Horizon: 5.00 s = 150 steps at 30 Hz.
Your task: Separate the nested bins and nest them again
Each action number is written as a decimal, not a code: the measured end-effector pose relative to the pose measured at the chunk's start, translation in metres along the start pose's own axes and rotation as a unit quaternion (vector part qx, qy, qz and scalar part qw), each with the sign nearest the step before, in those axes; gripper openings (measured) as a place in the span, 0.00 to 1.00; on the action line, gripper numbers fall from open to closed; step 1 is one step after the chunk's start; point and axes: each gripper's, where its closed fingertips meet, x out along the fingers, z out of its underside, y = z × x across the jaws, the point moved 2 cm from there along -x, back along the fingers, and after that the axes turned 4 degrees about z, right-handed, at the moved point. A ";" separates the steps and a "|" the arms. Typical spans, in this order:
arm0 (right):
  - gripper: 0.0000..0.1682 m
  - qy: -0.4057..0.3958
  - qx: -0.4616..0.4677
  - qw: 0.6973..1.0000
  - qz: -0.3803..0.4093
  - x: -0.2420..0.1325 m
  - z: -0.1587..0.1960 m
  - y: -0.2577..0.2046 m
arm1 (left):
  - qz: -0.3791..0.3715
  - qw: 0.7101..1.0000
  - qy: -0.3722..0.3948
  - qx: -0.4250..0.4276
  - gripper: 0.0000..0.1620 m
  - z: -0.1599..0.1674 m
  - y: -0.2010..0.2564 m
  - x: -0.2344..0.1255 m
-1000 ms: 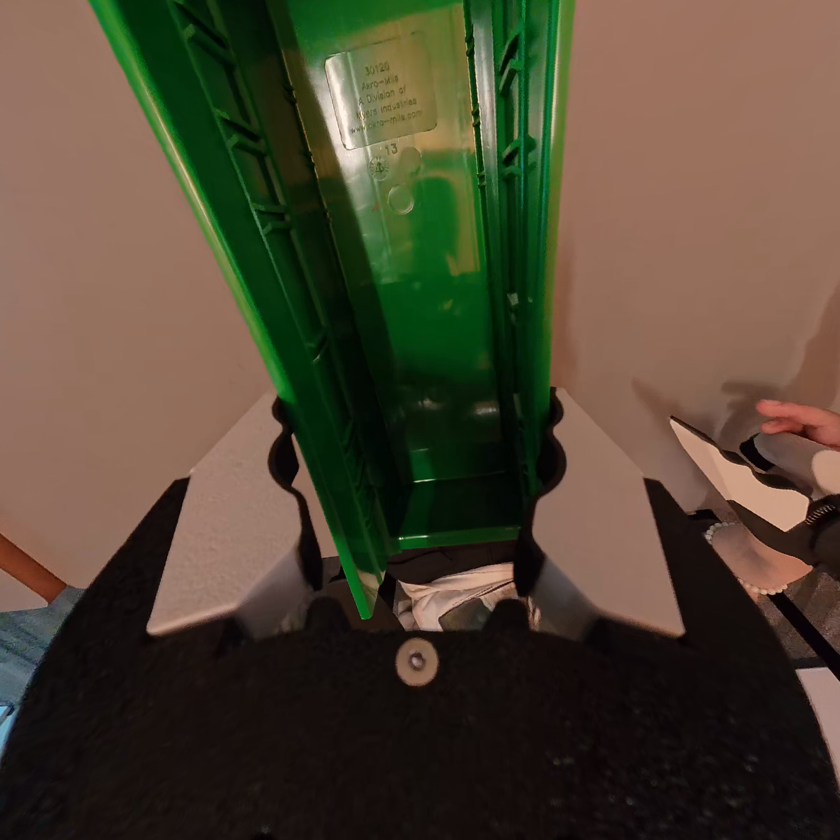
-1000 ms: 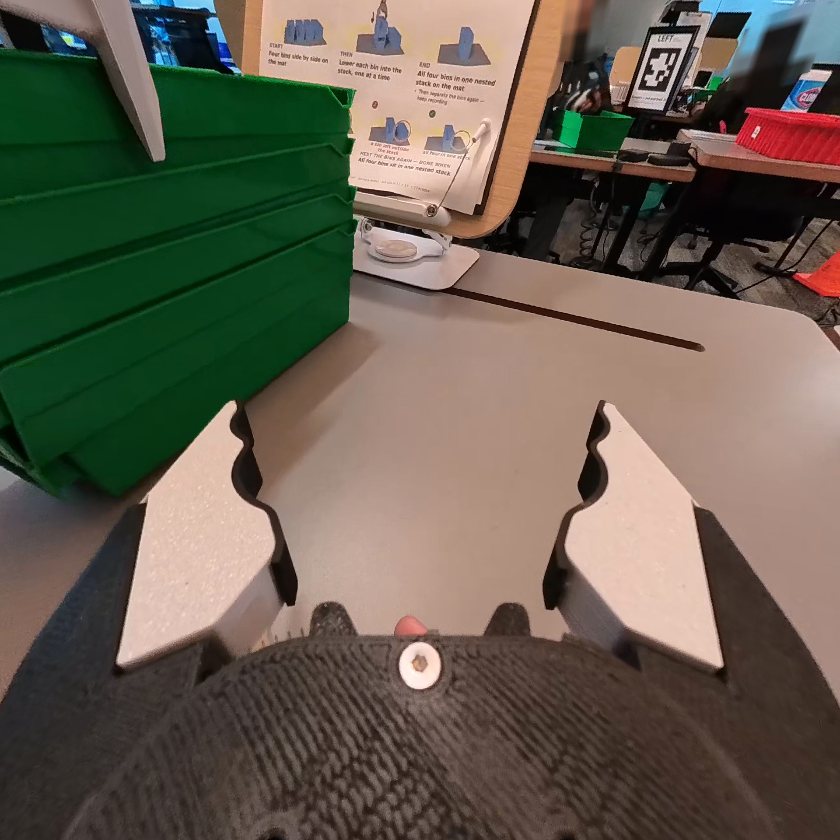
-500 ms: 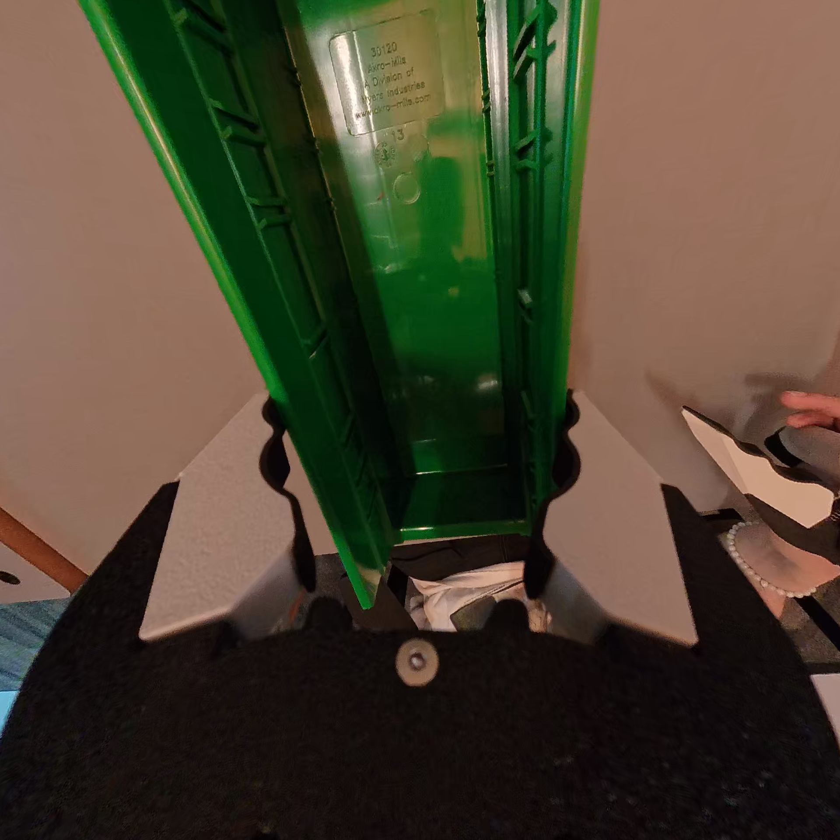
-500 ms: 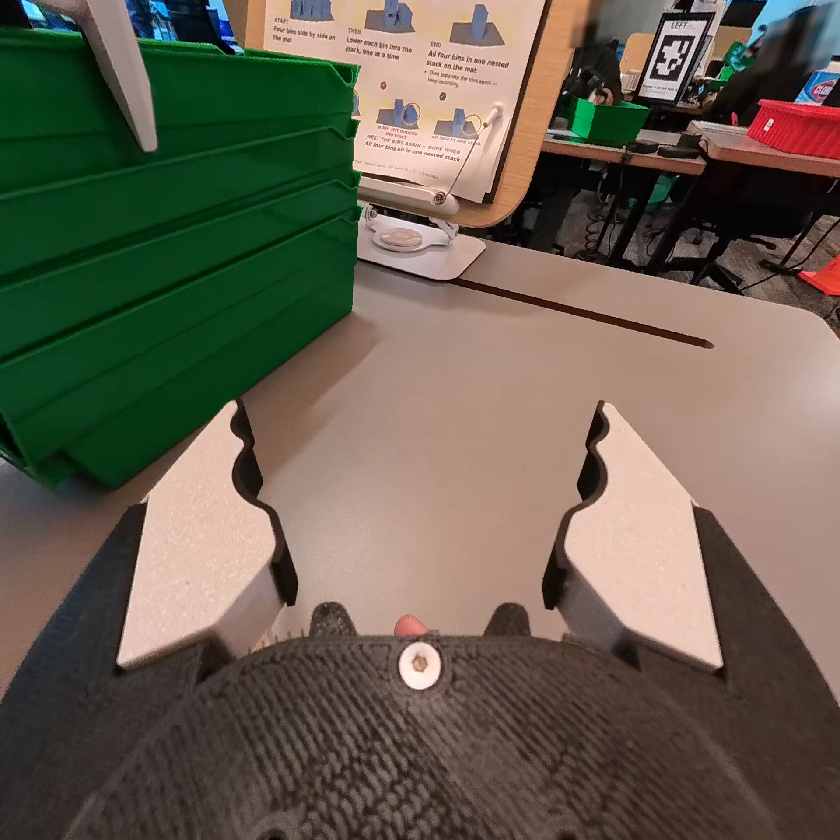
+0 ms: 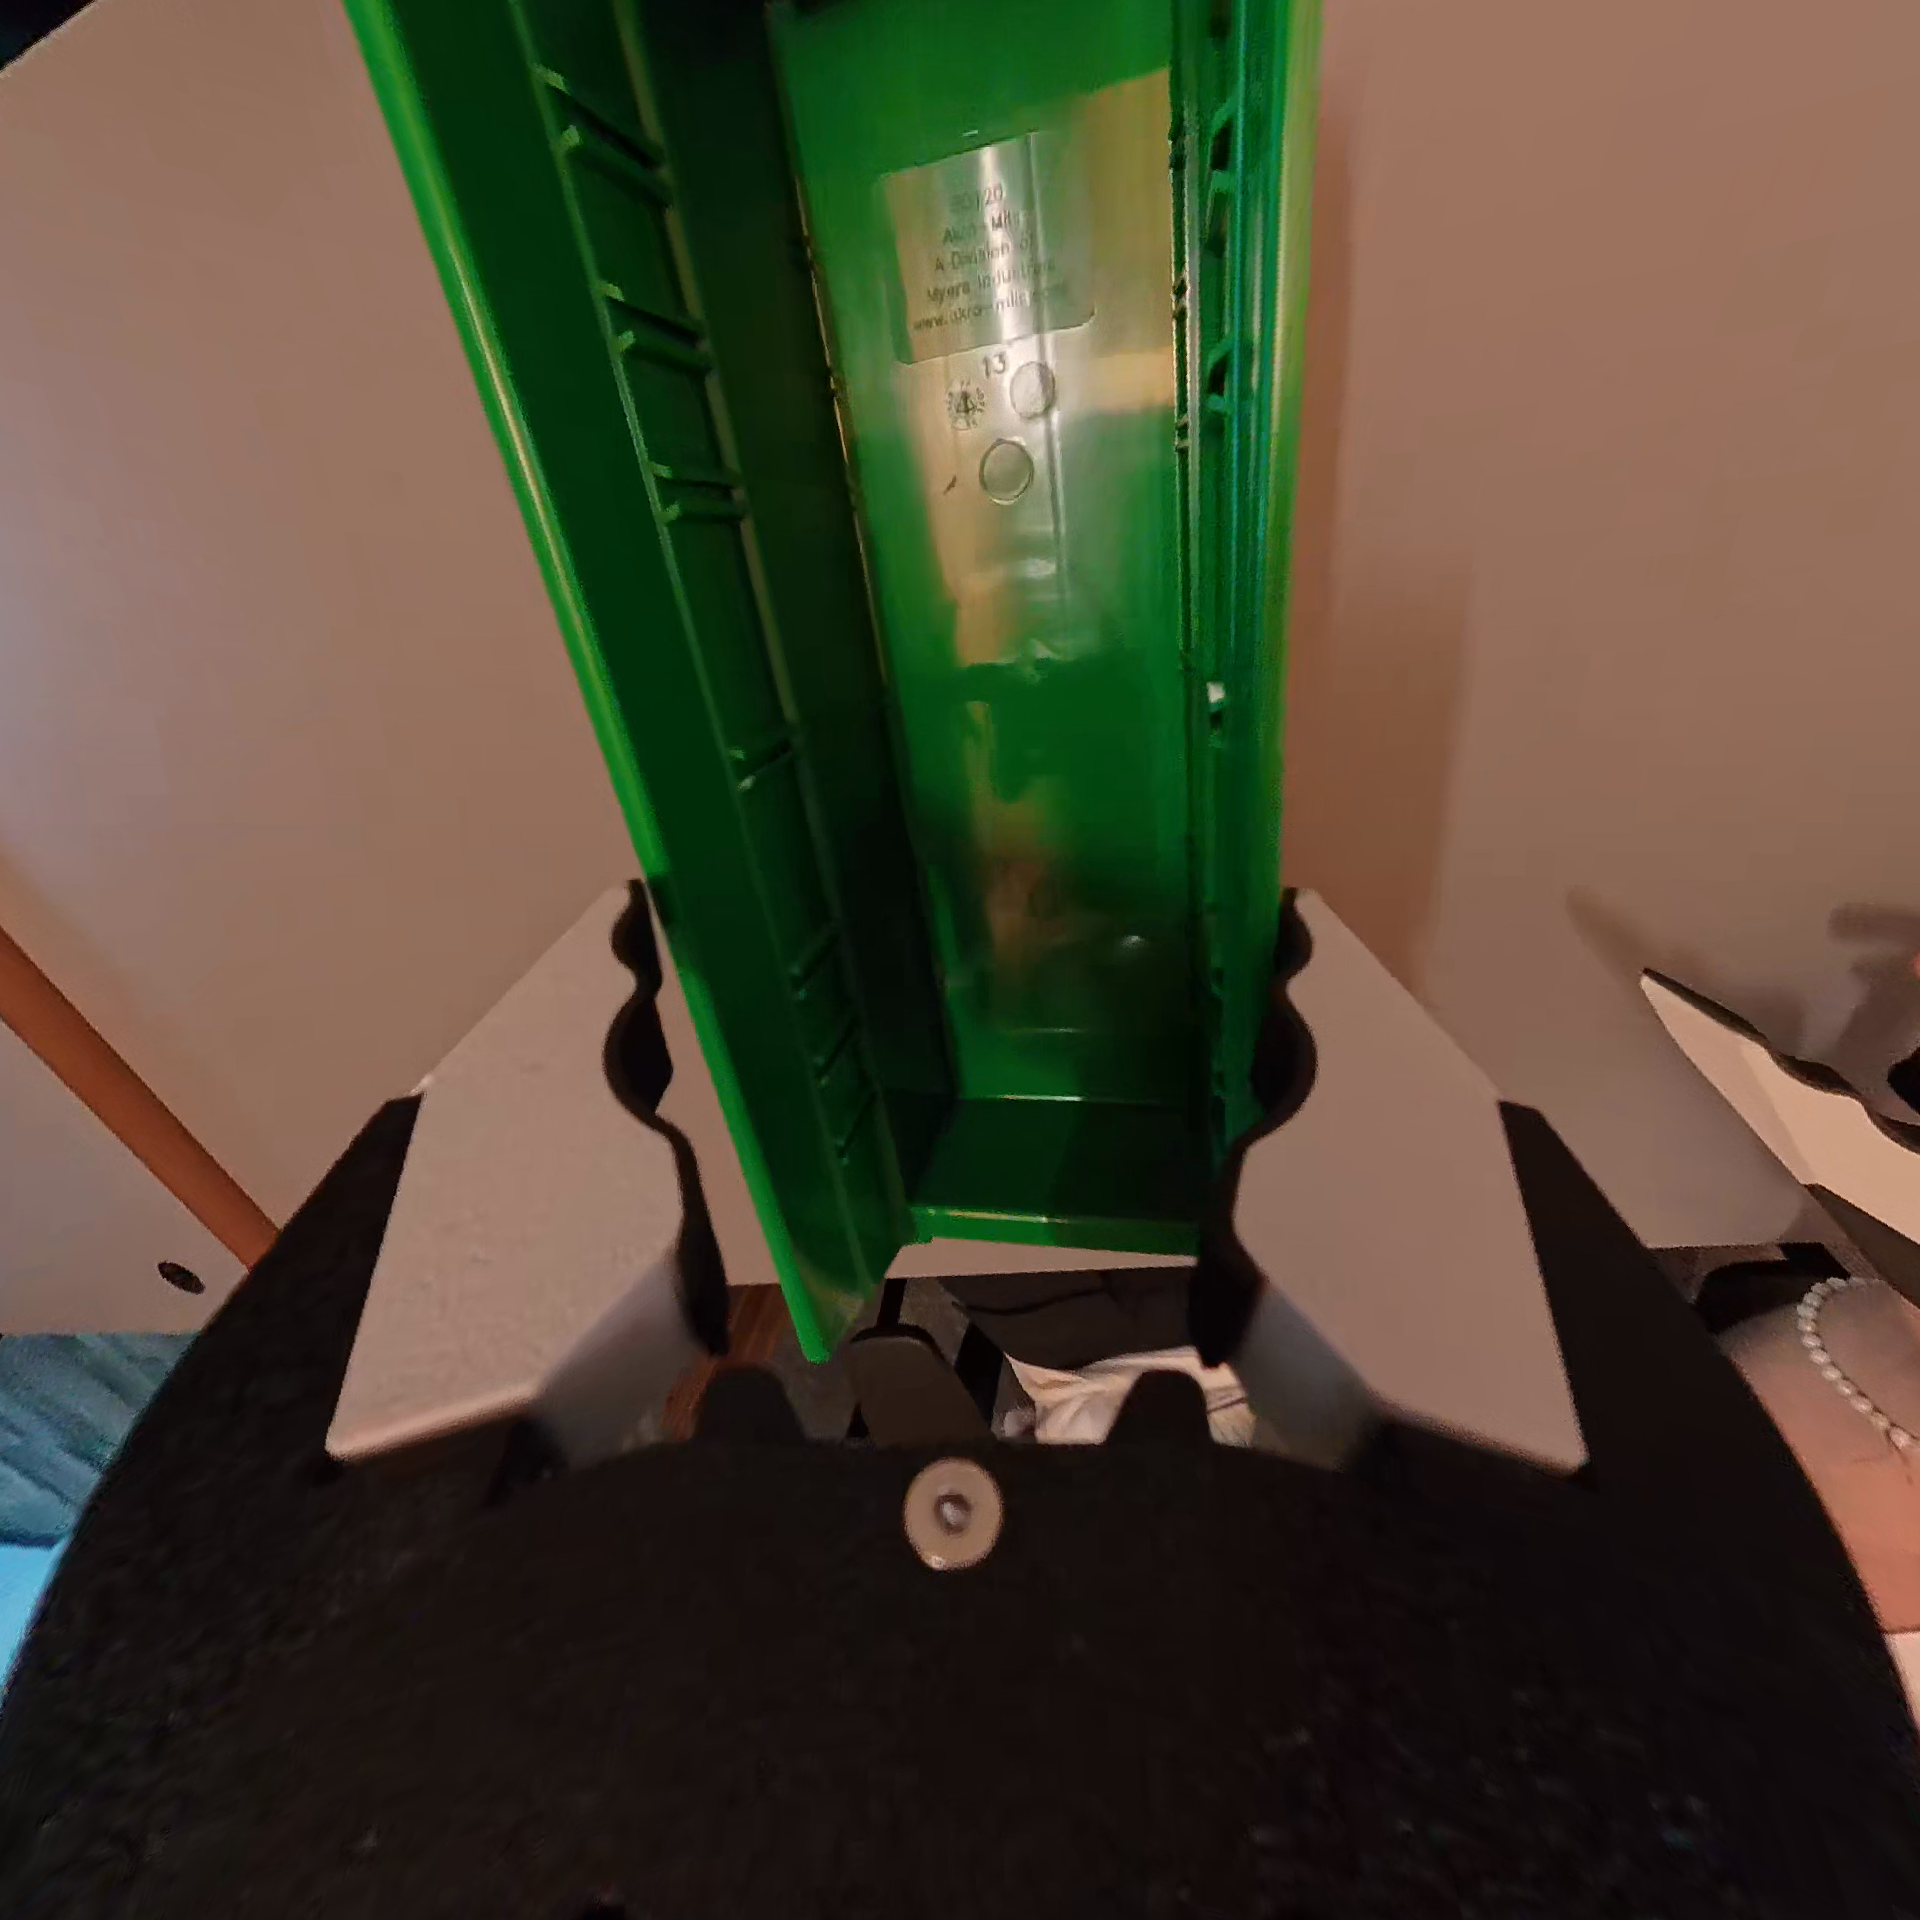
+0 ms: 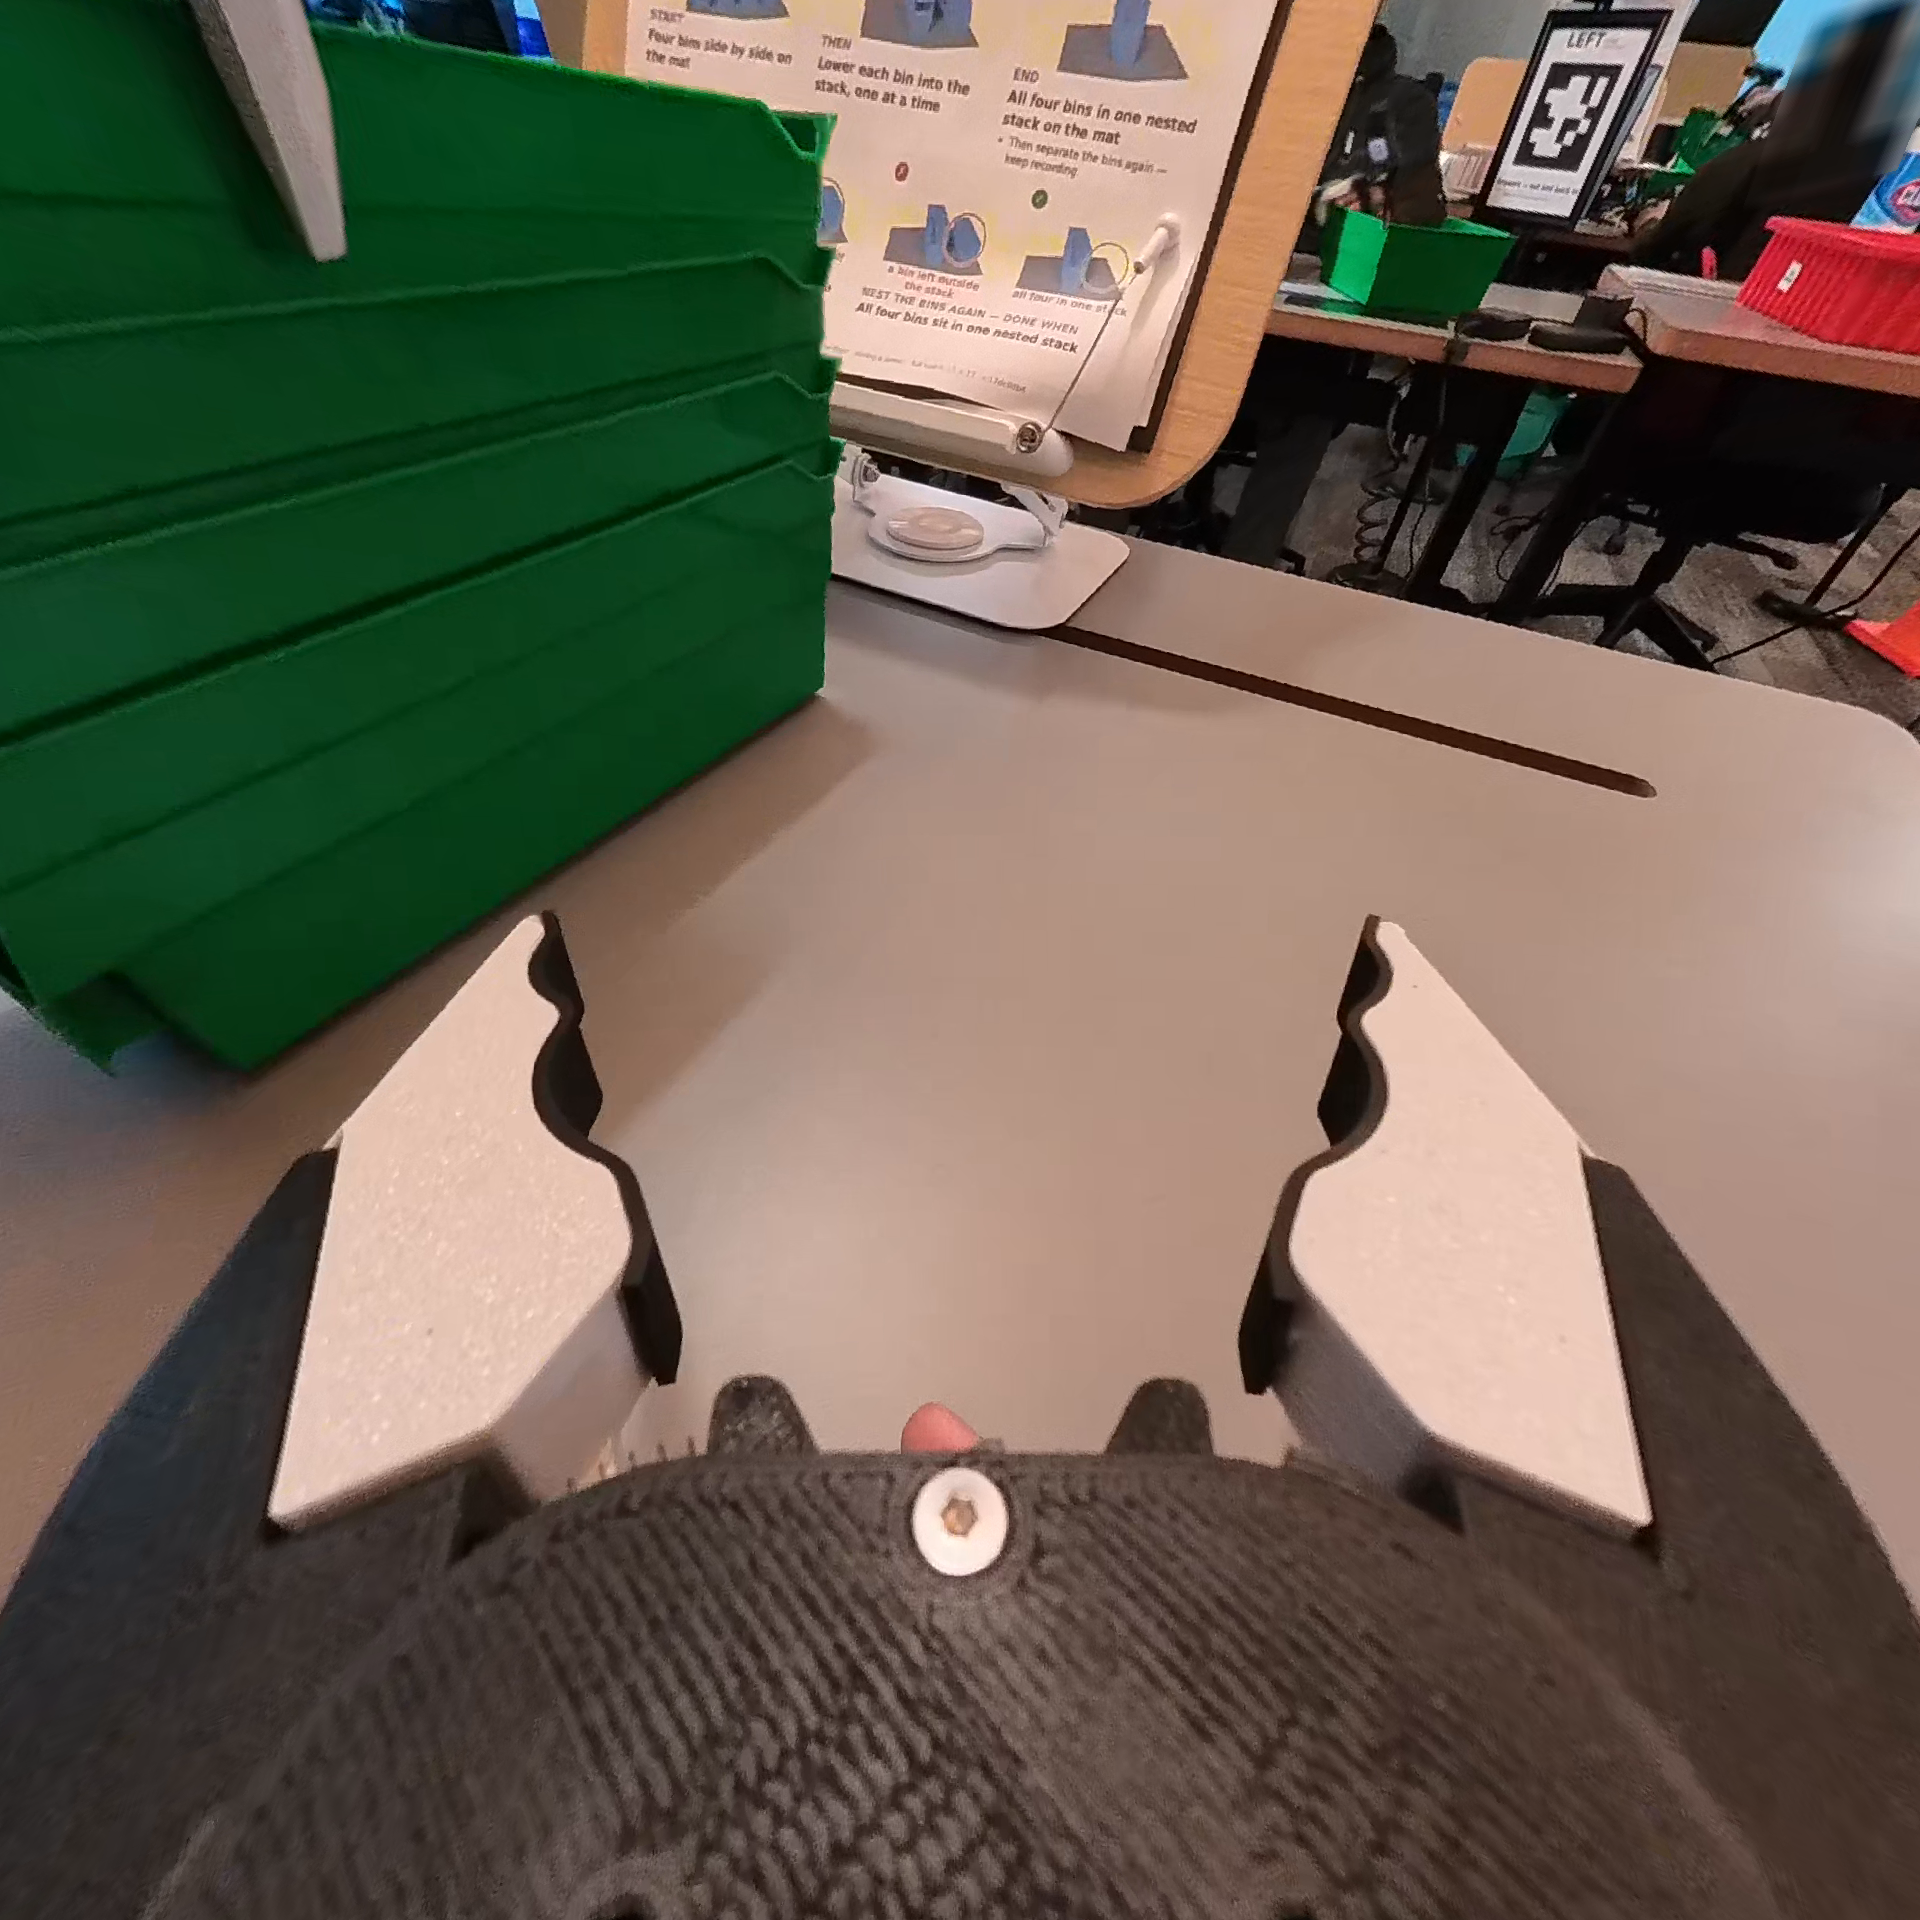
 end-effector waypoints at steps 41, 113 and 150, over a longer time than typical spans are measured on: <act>0.83 -0.015 0.003 1.000 -0.003 0.001 0.007 0.004 | -0.019 0.996 0.073 -0.053 0.57 0.009 -0.141 -0.153; 0.84 -0.066 0.000 0.998 0.008 0.017 0.036 0.009 | 0.009 0.982 0.142 -0.126 0.70 0.039 -0.333 0.046; 0.85 -0.033 0.040 0.999 -0.009 0.003 0.012 0.011 | 0.068 0.997 0.047 0.007 0.77 -0.009 0.009 0.035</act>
